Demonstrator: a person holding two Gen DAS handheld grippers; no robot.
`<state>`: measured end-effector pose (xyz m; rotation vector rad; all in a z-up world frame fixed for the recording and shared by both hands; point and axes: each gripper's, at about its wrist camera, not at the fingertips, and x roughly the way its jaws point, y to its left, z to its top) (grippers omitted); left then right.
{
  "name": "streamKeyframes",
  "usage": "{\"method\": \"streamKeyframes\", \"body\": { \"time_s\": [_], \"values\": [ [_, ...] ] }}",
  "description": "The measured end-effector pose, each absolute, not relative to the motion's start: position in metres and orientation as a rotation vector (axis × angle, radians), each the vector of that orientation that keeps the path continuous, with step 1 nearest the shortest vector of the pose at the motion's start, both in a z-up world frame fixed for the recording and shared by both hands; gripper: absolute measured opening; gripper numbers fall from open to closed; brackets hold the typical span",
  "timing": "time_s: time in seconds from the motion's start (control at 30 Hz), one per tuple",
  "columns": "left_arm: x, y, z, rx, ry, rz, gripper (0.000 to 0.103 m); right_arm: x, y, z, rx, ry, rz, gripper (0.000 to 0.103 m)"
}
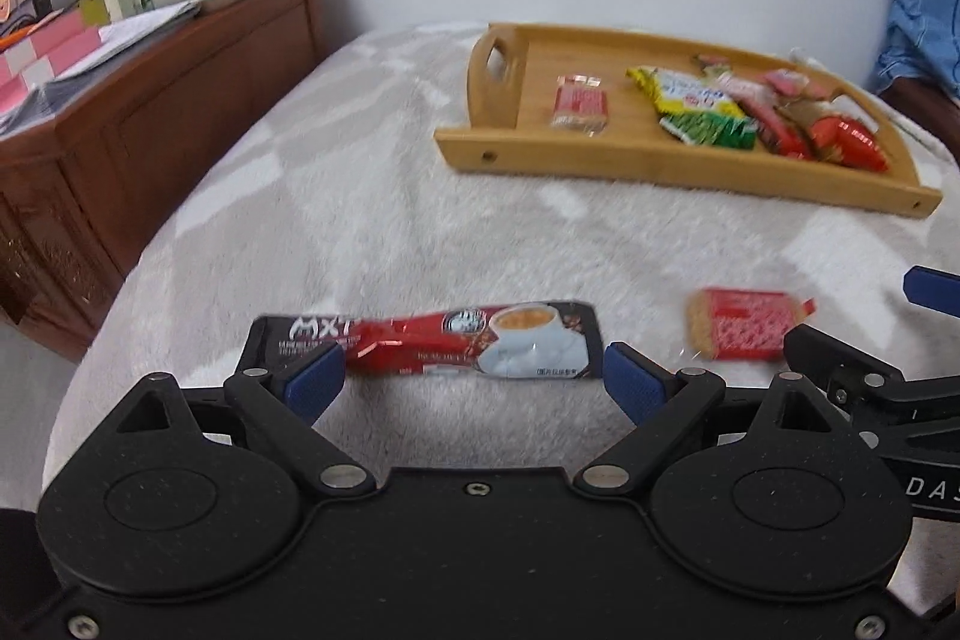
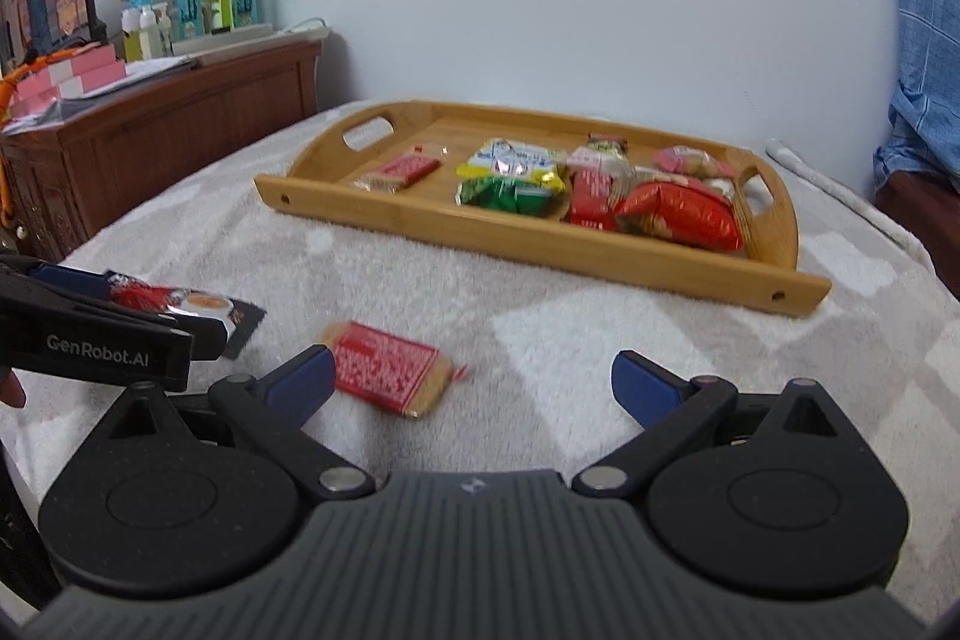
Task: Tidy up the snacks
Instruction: 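Move both tools back over the last snacks on the blanket, then grasp the red coffee stick with the left tool while the right tool grasps the red biscuit pack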
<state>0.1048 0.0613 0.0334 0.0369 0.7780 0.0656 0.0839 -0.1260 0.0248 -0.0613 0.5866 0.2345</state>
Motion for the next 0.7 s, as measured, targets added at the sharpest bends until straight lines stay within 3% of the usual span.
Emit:
{"method": "streamKeyframes", "body": {
  "time_s": [0.37,0.5,0.7],
  "values": [
    [0.127,0.079,0.026,-0.133,0.771,0.022,0.091,0.087,-0.117,0.015,-0.107,0.603,0.226,0.103],
    [0.131,0.081,0.027,-0.140,0.740,0.018,0.067,0.090,-0.114,0.013,-0.122,0.601,0.233,0.103],
    [0.135,0.089,0.031,-0.180,0.721,-0.004,0.044,0.096,-0.108,0.012,-0.141,0.589,0.254,0.103]
  ]
}}
